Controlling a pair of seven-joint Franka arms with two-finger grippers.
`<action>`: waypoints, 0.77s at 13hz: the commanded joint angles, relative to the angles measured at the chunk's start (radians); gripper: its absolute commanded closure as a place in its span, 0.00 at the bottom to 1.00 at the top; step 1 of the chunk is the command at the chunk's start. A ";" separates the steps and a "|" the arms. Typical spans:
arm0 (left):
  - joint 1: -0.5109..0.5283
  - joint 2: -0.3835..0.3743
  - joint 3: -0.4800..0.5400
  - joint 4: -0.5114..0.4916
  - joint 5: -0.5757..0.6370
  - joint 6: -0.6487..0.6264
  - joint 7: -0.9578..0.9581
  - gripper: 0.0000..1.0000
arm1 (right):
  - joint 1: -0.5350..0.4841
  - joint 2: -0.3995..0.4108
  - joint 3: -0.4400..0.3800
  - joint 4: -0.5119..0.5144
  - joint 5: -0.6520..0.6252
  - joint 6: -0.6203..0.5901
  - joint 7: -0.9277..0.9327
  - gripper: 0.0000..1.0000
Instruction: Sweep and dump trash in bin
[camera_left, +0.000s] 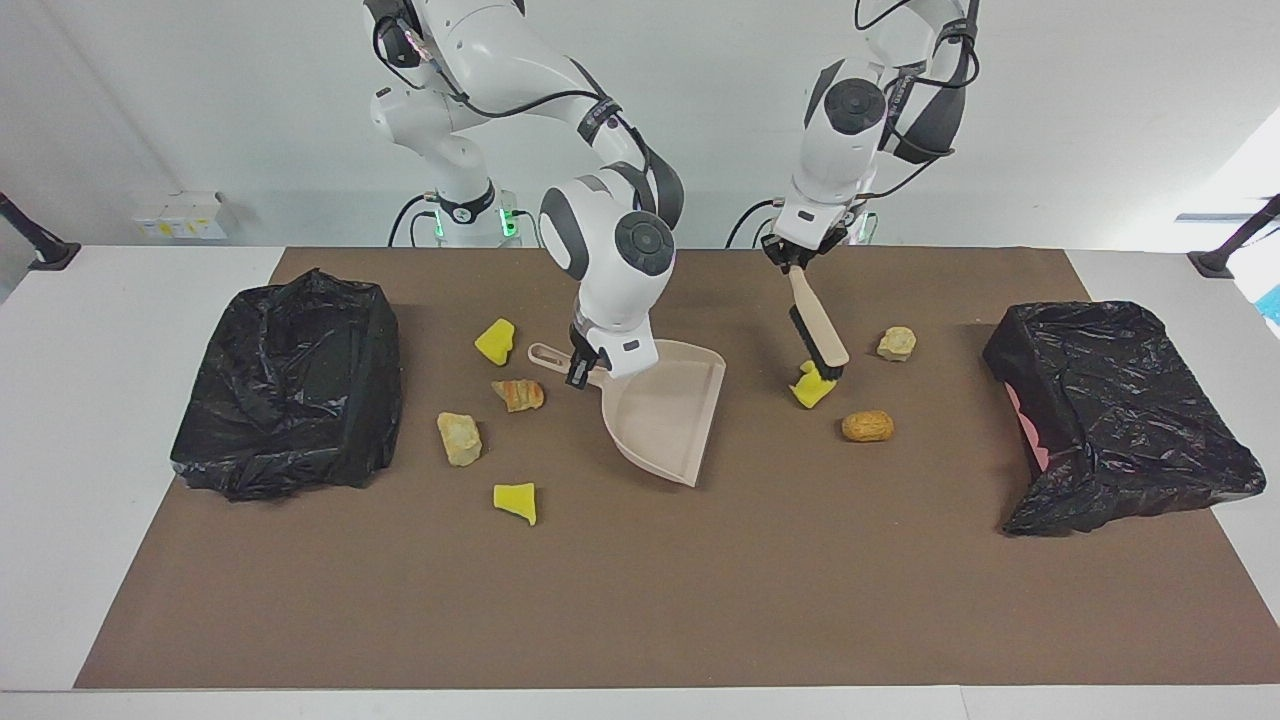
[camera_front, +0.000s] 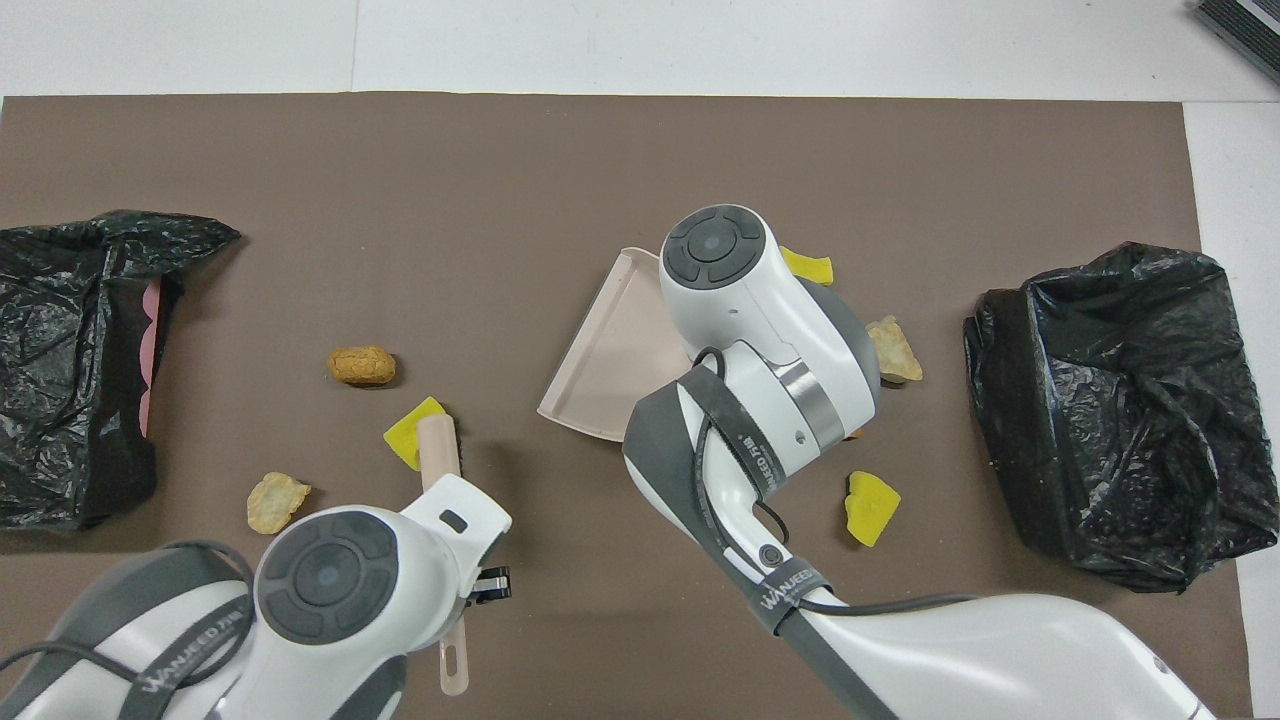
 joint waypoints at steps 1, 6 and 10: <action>0.146 0.005 -0.010 0.007 -0.006 -0.019 0.184 1.00 | 0.021 -0.005 0.008 -0.037 -0.043 0.026 -0.040 1.00; 0.373 0.005 -0.008 -0.006 -0.002 -0.033 0.413 1.00 | 0.050 -0.016 0.008 -0.051 -0.108 0.021 -0.132 1.00; 0.528 -0.009 -0.007 -0.009 0.015 -0.139 0.474 1.00 | 0.092 -0.008 0.008 -0.059 -0.112 0.033 -0.092 1.00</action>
